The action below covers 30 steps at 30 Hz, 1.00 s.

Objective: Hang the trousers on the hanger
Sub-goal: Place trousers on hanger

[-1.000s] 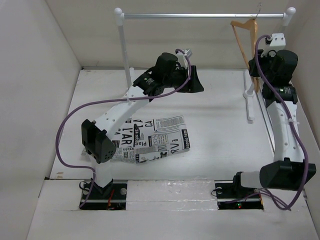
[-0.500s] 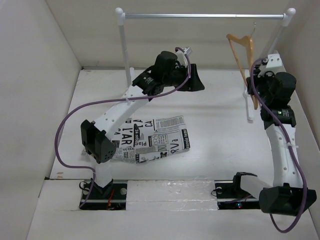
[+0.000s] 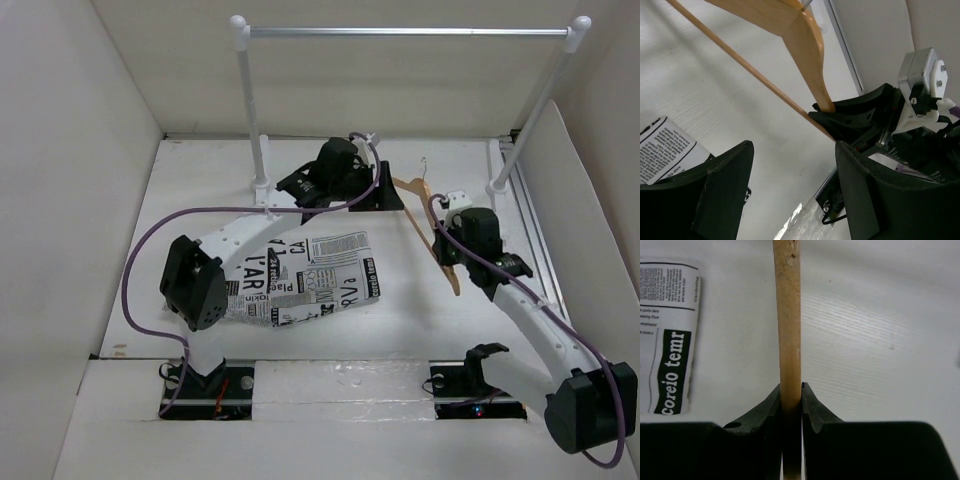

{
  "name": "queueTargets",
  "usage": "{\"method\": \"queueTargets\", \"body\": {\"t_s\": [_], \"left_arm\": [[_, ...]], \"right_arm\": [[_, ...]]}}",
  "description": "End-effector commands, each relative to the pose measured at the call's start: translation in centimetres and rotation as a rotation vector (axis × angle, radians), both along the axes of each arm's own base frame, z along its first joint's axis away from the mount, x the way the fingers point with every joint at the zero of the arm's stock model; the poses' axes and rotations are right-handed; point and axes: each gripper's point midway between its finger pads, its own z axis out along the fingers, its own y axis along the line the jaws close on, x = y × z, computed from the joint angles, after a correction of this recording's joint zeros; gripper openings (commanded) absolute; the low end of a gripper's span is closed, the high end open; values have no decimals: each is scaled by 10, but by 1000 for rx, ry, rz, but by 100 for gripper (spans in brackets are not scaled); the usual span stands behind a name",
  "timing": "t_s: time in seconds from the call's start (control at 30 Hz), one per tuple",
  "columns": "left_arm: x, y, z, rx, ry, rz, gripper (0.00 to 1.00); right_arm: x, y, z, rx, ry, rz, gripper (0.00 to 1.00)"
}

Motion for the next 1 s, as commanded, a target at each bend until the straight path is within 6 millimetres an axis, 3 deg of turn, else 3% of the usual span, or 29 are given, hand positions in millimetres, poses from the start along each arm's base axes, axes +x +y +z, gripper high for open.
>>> {"method": "queueTargets", "body": {"t_s": [0.0, 0.1, 0.13, 0.37, 0.5, 0.67, 0.73, 0.77, 0.8, 0.83, 0.87, 0.97], "left_arm": [[-6, -22, 20, -94, -49, -22, 62], [-3, -32, 0, -124, 15, -11, 63], [1, -38, -6, -138, 24, -9, 63], [18, -61, -11, -104, -20, 46, 64], [36, -49, -44, 46, -7, 139, 62], [48, -31, -52, 123, -48, 229, 53], [50, -34, -55, 126, -47, 224, 39], [50, -35, -56, 131, -44, 217, 14], [50, -35, -57, 133, -42, 217, 14], [49, -33, -61, 144, -37, 215, 5], [47, -33, -58, 138, -41, 208, 0], [37, -27, -71, 143, -20, 196, 0]], "right_arm": [[9, 10, 7, 39, -49, -61, 0], [1, 31, -8, 44, -15, -41, 0], [-4, 46, -11, 58, -10, -11, 0], [-21, 68, -37, 18, 55, -12, 0], [-24, 68, -40, 8, 68, -34, 0], [-24, 66, -41, -7, 68, -50, 0], [-26, 65, -43, -27, 75, -58, 1], [-30, 66, -45, -32, 88, -61, 15], [-30, 66, -45, -32, 88, -61, 15], [-31, 65, -43, -25, 89, -62, 28], [-35, 65, -42, -23, 98, -56, 35], [-43, 68, -33, 12, 96, -25, 56]]}}
